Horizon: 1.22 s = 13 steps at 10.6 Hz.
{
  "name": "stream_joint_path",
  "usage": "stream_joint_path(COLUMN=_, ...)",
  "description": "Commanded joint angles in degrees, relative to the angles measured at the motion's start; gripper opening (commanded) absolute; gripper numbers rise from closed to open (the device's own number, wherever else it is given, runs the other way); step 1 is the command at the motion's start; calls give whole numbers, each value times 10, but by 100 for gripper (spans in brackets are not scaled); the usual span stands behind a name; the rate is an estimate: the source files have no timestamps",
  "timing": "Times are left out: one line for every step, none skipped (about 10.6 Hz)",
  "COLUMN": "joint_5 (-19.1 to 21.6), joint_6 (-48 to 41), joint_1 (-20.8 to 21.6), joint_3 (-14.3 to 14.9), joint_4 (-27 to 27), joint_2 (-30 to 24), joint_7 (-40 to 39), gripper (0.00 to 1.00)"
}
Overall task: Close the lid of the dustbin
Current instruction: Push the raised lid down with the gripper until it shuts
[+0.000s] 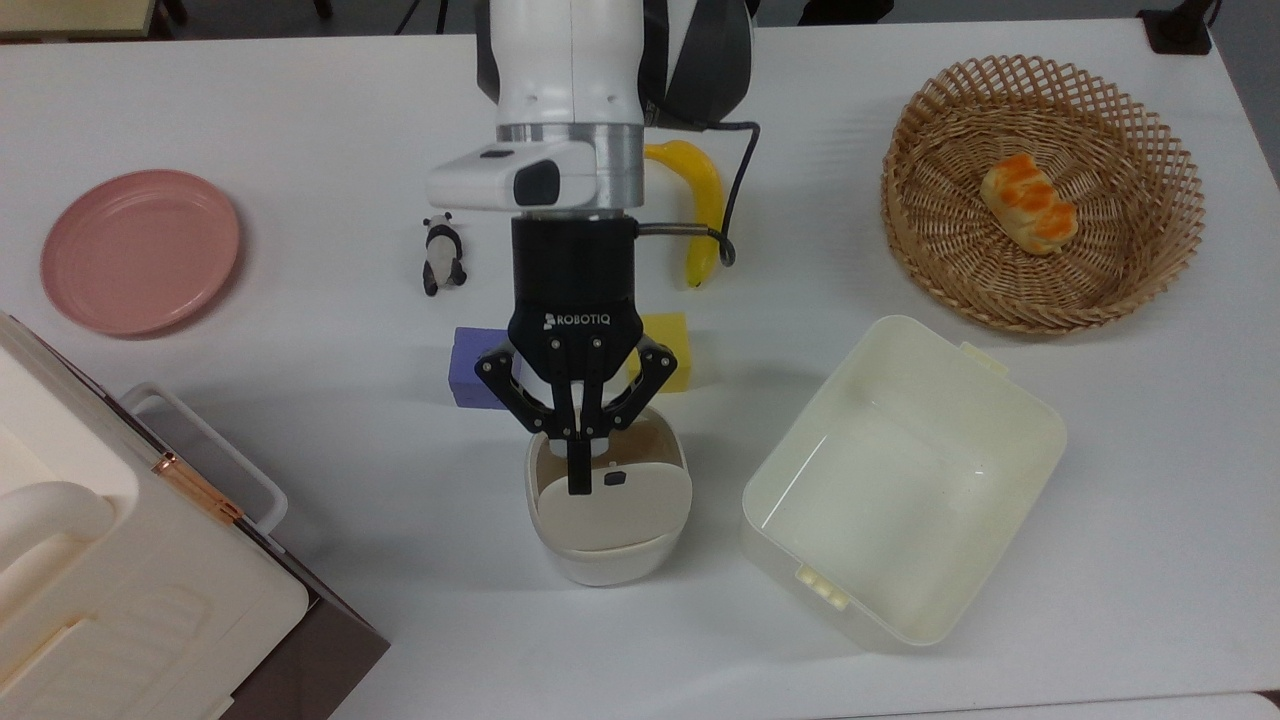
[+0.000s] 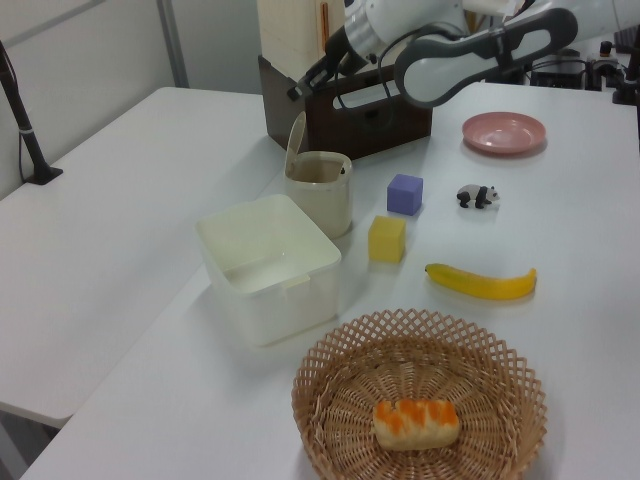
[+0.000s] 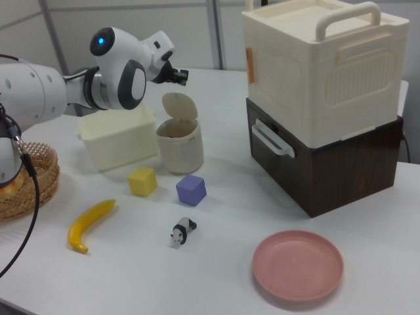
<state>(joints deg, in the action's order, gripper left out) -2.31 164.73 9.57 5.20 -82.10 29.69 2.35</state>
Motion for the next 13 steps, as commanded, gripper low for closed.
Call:
stream_joint_path(joint_5=13, joint_6=2, joint_1=5, joint_3=2, joint_4=11, joint_2=8, joint_7=-8, gripper=0)
stream_joint_path(joint_5=13, joint_6=-3, joint_1=5, joint_3=2, joint_4=11, joint_2=6, joint_7=-8, gripper=0)
stream_joint_path(joint_5=14, joint_6=-4, joint_1=6, joint_3=1, joint_4=11, joint_2=6, joint_7=-8, gripper=0)
stream_joint_path(joint_5=14, joint_6=-24, joint_1=8, joint_3=-4, joint_4=11, joint_2=5, joint_7=-8, gripper=0)
stream_joint_path(joint_5=15, joint_6=-47, joint_1=8, joint_3=-5, joint_4=11, joint_2=4, joint_7=-8, gripper=0)
stream_joint_path(joint_5=15, joint_6=-55, joint_1=8, joint_3=-6, joint_4=11, joint_2=4, joint_7=-8, gripper=0)
stream_joint_path(joint_5=15, joint_6=-56, joint_1=7, joint_3=-12, joint_4=11, joint_2=4, joint_7=-7, gripper=0)
stream_joint_path(joint_5=14, joint_6=-62, joint_1=7, joint_3=-12, joint_4=11, joint_2=2, joint_7=-8, gripper=0)
stream_joint_path(joint_5=13, joint_6=-95, joint_1=7, joint_3=-12, joint_4=11, joint_2=-4, joint_7=-9, gripper=0)
stream_joint_path(joint_5=8, joint_6=-145, joint_1=7, joint_3=-12, joint_4=13, joint_2=-14, joint_7=-15, gripper=0)
stream_joint_path(joint_5=4, joint_6=-172, joint_1=8, joint_3=-12, joint_4=12, joint_2=-18, joint_7=-28, gripper=0)
stream_joint_path(joint_5=3, joint_6=-197, joint_1=9, joint_3=-12, joint_4=11, joint_2=-25, joint_7=-39, gripper=0)
stream_joint_path(joint_5=0, joint_6=-238, joint_1=8, joint_3=-12, joint_4=11, joint_2=-29, joint_7=-42, gripper=0)
